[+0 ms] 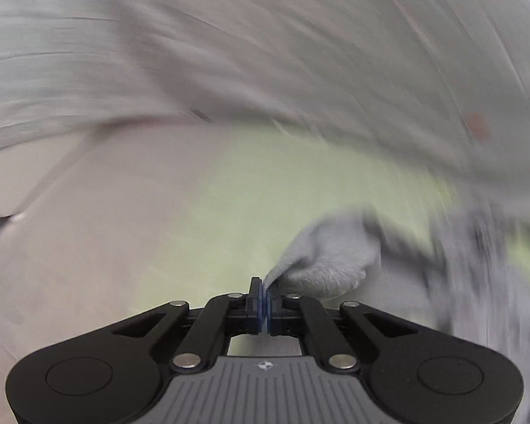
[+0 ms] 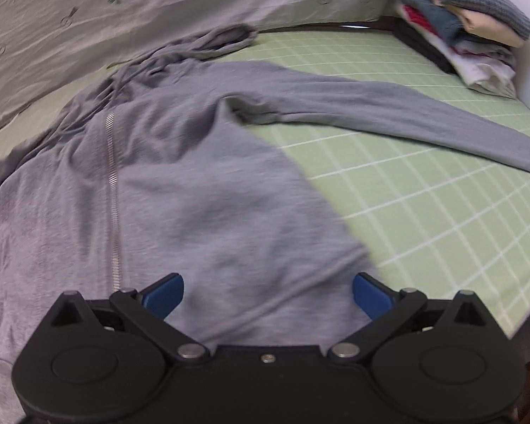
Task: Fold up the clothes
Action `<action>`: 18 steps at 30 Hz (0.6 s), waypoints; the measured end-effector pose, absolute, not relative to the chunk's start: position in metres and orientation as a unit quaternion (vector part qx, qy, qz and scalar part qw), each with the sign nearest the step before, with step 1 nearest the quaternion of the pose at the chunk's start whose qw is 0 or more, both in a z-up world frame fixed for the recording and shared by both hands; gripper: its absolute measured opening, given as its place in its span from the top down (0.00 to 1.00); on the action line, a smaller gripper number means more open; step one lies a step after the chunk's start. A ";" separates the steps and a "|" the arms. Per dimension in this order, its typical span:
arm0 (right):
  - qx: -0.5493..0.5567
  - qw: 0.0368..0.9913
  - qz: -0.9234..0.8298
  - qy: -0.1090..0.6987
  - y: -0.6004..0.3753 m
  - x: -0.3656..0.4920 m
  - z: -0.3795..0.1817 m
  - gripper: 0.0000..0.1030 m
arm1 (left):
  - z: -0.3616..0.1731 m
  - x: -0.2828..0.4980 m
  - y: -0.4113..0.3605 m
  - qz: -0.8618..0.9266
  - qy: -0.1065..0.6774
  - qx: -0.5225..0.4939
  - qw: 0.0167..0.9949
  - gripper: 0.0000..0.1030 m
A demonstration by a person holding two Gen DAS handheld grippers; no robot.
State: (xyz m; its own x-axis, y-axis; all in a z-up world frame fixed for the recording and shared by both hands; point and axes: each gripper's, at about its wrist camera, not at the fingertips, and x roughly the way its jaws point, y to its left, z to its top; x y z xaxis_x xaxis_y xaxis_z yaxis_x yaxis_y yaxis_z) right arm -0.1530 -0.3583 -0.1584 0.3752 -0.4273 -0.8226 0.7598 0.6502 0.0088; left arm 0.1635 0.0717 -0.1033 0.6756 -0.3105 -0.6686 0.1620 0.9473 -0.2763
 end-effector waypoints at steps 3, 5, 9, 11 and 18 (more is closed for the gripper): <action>0.190 0.794 -0.380 0.435 -0.356 -0.139 -0.165 0.00 | -0.105 0.184 0.100 -0.051 0.376 -0.112 0.919 0.63; 0.196 0.786 -0.391 0.438 -0.358 -0.135 -0.168 0.00 | -0.113 0.189 0.105 -0.028 0.393 -0.088 0.915 0.59; 0.219 0.773 -0.407 0.434 -0.365 -0.131 -0.172 0.00 | -0.138 0.177 0.104 -0.041 0.448 -0.104 0.887 0.35; 0.228 0.769 -0.413 0.432 -0.368 -0.129 -0.172 0.00 | -0.153 0.170 0.096 -0.038 0.468 -0.095 0.877 0.31; 0.228 0.767 -0.411 0.438 -0.370 -0.127 -0.172 0.00 | -0.174 0.158 0.061 -0.043 0.474 -0.005 0.880 0.19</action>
State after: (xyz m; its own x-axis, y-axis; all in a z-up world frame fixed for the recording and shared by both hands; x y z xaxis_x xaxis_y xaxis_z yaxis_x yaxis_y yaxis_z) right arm -0.1268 -0.3703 -0.1718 0.2793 -0.4303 -0.8584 0.8297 0.5582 -0.0099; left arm 0.1581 0.0605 -0.1743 0.5474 -0.0805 -0.8330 0.0711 0.9962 -0.0495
